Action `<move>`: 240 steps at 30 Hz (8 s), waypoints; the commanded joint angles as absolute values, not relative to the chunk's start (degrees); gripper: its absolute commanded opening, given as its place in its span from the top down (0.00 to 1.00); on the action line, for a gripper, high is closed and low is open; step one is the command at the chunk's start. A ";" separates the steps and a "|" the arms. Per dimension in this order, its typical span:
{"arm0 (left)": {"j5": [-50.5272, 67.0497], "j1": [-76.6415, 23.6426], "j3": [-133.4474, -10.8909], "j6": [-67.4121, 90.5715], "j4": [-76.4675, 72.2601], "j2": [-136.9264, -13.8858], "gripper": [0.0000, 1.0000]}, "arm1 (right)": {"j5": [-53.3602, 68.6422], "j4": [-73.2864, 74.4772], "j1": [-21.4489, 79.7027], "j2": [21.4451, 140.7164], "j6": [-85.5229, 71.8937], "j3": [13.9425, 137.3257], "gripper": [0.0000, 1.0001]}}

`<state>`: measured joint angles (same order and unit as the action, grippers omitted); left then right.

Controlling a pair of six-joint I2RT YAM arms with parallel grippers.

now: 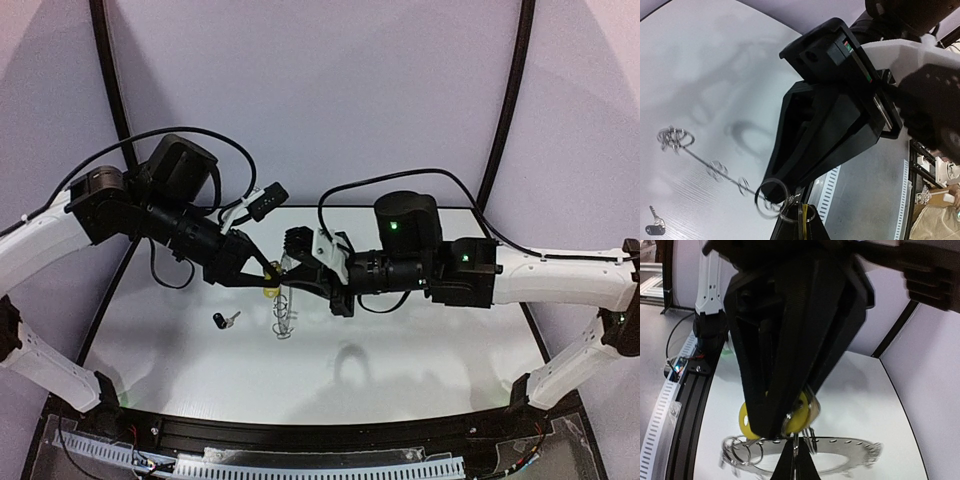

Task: Remove the keys from the keyring

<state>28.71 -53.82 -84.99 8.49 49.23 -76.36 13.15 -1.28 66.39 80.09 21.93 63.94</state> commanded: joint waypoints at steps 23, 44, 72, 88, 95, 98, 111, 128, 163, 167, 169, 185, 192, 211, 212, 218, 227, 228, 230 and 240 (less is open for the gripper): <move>31.86 -53.15 -85.17 8.38 46.60 -75.74 0.99 | 10.25 -8.69 66.88 74.57 20.96 51.97 0.65; 35.29 -53.17 -84.82 12.99 43.34 -77.96 0.99 | 12.86 -30.78 67.66 77.31 12.22 49.15 0.82; 35.32 -53.16 -85.20 11.99 43.87 -78.32 0.99 | 10.76 -27.35 67.85 77.14 11.35 51.28 1.00; 34.08 -53.17 -87.63 13.03 46.41 -80.95 0.99 | 1.74 10.83 68.86 78.48 23.84 66.41 1.00; 35.80 -53.12 -91.31 12.67 47.05 -83.33 0.99 | 1.90 10.17 69.25 83.00 23.46 68.31 1.00; 36.90 -53.17 -92.91 12.96 47.02 -84.08 0.99 | 3.32 7.00 69.24 83.49 21.98 66.98 1.00; 33.68 -53.17 -85.83 17.27 48.91 -79.23 0.93 | -7.30 0.93 69.21 74.83 27.57 60.69 1.00; 38.29 -53.17 -73.48 17.69 35.04 -76.24 0.99 | -11.77 11.97 69.26 74.32 47.52 69.27 1.00; 40.92 -53.33 -87.56 10.45 45.44 -79.59 0.63 | 3.03 0.27 69.25 66.73 72.35 60.64 1.00; 41.24 -53.36 -87.08 10.45 44.29 -80.52 0.64 | 3.35 0.26 69.19 67.18 71.82 60.97 1.00; 40.85 -53.35 -87.10 10.75 43.28 -80.97 0.67 | 4.21 0.26 69.19 67.31 71.26 61.08 1.00; 43.27 -54.05 -89.23 12.19 42.05 -83.89 0.99 | 3.07 -2.06 69.26 68.82 69.15 61.03 1.00; 25.35 -54.06 -90.84 20.56 44.43 -80.37 0.99 | 0.26 -3.93 69.25 68.20 63.26 58.76 0.67; 20.94 -40.26 -91.82 52.72 53.86 -86.40 0.99 | -16.40 -17.27 69.26 65.36 26.27 49.97 0.02; 23.21 -39.95 -90.54 52.95 51.80 -86.44 0.99 | -15.74 -17.45 69.24 65.80 23.93 50.52 0.02; 41.78 -39.95 -82.53 52.64 31.66 -85.30 0.99 | -14.20 -2.69 69.22 69.28 4.28 58.17 0.02; 47.38 -39.95 -78.75 61.60 14.23 -83.94 0.99 | -6.18 -20.25 69.26 67.59 -15.37 44.28 0.08; 47.02 -39.91 -78.75 62.60 13.36 -83.98 0.99 | -5.90 -20.88 69.32 68.95 -14.73 44.47 0.08; 46.21 -39.90 -78.67 64.32 11.93 -84.02 0.99 | -6.63 -22.10 69.34 72.38 -13.89 45.45 0.08; 35.68 -40.14 -77.58 68.23 12.17 -81.74 0.99 | -25.43 -38.32 72.87 89.74 -14.13 52.67 0.04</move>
